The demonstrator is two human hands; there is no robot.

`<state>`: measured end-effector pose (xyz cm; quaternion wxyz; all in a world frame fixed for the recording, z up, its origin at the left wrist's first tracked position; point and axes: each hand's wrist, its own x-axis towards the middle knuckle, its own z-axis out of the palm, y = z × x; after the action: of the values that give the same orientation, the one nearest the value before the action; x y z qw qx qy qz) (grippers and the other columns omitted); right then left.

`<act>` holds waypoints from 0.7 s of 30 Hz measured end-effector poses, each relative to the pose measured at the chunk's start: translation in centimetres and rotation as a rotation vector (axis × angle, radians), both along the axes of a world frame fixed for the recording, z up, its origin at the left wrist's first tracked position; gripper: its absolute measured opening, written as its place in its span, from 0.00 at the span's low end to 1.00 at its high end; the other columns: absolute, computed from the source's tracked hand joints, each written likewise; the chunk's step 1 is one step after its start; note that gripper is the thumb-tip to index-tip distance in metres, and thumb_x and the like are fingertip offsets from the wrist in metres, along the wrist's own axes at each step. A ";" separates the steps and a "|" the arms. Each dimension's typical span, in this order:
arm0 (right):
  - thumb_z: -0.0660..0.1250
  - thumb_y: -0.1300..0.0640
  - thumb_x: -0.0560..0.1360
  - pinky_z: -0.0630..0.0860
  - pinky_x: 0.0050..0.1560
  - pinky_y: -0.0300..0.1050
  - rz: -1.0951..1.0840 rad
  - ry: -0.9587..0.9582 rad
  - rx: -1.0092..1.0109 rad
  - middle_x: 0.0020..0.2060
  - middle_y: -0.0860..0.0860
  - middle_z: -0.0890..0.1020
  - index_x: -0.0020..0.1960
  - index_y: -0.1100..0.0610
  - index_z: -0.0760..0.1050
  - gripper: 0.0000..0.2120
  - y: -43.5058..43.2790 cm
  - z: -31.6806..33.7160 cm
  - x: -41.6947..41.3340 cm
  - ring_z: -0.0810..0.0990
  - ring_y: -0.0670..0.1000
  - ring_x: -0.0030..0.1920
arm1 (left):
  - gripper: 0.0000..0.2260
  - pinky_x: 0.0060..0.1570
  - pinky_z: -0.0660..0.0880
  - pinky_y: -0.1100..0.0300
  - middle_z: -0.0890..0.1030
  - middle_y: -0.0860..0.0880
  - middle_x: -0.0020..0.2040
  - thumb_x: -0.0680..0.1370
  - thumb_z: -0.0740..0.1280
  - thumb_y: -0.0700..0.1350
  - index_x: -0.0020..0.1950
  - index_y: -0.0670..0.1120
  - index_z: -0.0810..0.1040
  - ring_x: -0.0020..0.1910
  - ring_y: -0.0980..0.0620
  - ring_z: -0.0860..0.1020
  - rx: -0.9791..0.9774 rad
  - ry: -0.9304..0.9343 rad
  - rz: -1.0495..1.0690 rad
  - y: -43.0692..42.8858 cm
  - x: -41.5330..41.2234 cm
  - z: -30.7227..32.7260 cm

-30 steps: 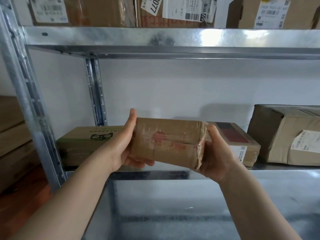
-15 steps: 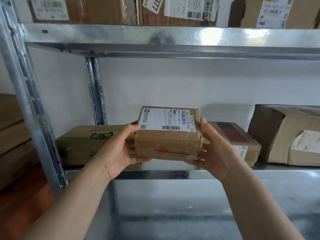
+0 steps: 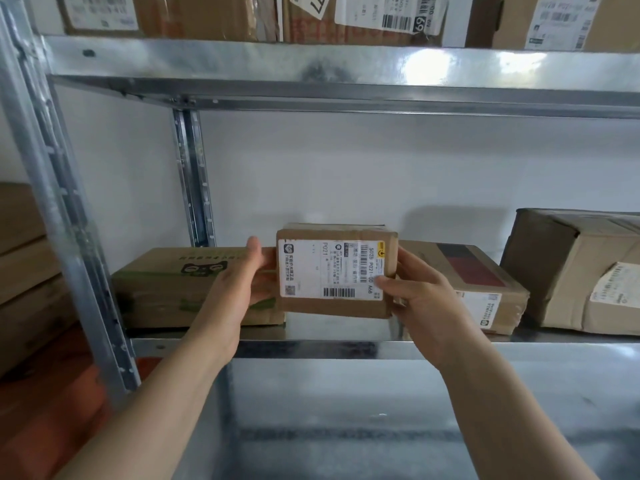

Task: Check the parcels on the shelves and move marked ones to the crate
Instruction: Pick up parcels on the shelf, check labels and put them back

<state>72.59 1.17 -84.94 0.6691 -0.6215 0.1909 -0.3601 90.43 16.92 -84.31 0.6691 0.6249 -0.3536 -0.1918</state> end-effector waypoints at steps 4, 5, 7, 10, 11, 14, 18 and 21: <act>0.62 0.75 0.76 0.76 0.67 0.63 -0.102 0.077 -0.089 0.56 0.53 0.86 0.68 0.49 0.79 0.28 -0.1 -0.6 0.8 0.82 0.59 0.62 | 0.30 0.66 0.73 0.49 0.84 0.57 0.58 0.75 0.46 0.72 0.59 0.60 0.80 0.59 0.56 0.81 0.000 0.050 -0.031 -0.7 -0.6 -0.4; 0.62 0.75 0.76 0.77 0.66 0.63 -0.113 0.095 -0.097 0.55 0.53 0.86 0.68 0.48 0.79 0.29 -0.2 -0.7 0.9 0.83 0.59 0.61 | 0.31 0.67 0.72 0.47 0.83 0.57 0.60 0.74 0.45 0.74 0.60 0.61 0.80 0.61 0.55 0.80 -0.006 0.066 -0.031 -0.9 -0.6 -0.5; 0.61 0.75 0.75 0.80 0.61 0.57 -0.107 0.124 -0.091 0.54 0.51 0.87 0.68 0.46 0.78 0.31 -0.6 -0.8 1.0 0.83 0.57 0.60 | 0.37 0.69 0.71 0.46 0.82 0.56 0.62 0.71 0.45 0.76 0.66 0.59 0.78 0.63 0.54 0.79 -0.014 0.088 -0.028 -1.3 -0.7 -1.0; 0.61 0.75 0.73 0.76 0.65 0.58 -0.085 0.148 -0.074 0.54 0.50 0.87 0.68 0.45 0.76 0.32 -1.1 -1.2 1.3 0.82 0.57 0.62 | 0.40 0.70 0.69 0.45 0.82 0.55 0.64 0.70 0.44 0.76 0.71 0.57 0.75 0.63 0.54 0.79 -0.019 0.098 -0.032 -2.0 -1.0 -1.3; 0.62 0.74 0.73 0.74 0.68 0.60 -0.077 0.147 -0.069 0.54 0.50 0.87 0.67 0.45 0.76 0.32 -1.3 -1.4 1.4 0.82 0.57 0.62 | 0.41 0.71 0.68 0.45 0.81 0.55 0.64 0.68 0.44 0.77 0.71 0.57 0.74 0.64 0.54 0.79 -0.013 0.103 -0.035 -2.3 -1.1 -1.4; 0.68 0.66 0.69 0.72 0.70 0.63 -0.057 0.147 -0.056 0.53 0.48 0.87 0.64 0.44 0.76 0.28 -1.3 -1.7 1.6 0.82 0.56 0.61 | 0.45 0.72 0.67 0.44 0.81 0.53 0.65 0.65 0.45 0.79 0.72 0.56 0.73 0.64 0.53 0.78 -0.005 0.132 -0.033 -2.9 -1.1 -1.8; 0.73 0.50 0.65 0.68 0.72 0.66 -0.007 0.137 0.005 0.53 0.47 0.87 0.62 0.41 0.76 0.25 -1.2 -2.1 2.1 0.82 0.55 0.61 | 0.44 0.74 0.65 0.43 0.80 0.49 0.66 0.68 0.45 0.77 0.74 0.53 0.71 0.67 0.49 0.77 0.009 0.178 -0.022 -3.6 -1.0 -2.2; 0.74 0.33 0.61 0.66 0.73 0.68 -0.033 0.115 0.078 0.57 0.46 0.86 0.66 0.37 0.74 0.34 -1.1 -2.4 2.9 0.79 0.56 0.66 | 0.43 0.76 0.62 0.44 0.77 0.46 0.70 0.69 0.46 0.75 0.76 0.52 0.69 0.71 0.46 0.73 0.034 0.215 -0.005 -4.3 -0.9 -2.4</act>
<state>75.48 0.06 -87.32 0.6747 -0.6112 0.2532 -0.3272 89.57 12.64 -86.75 0.6920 0.6111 -0.2778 -0.2656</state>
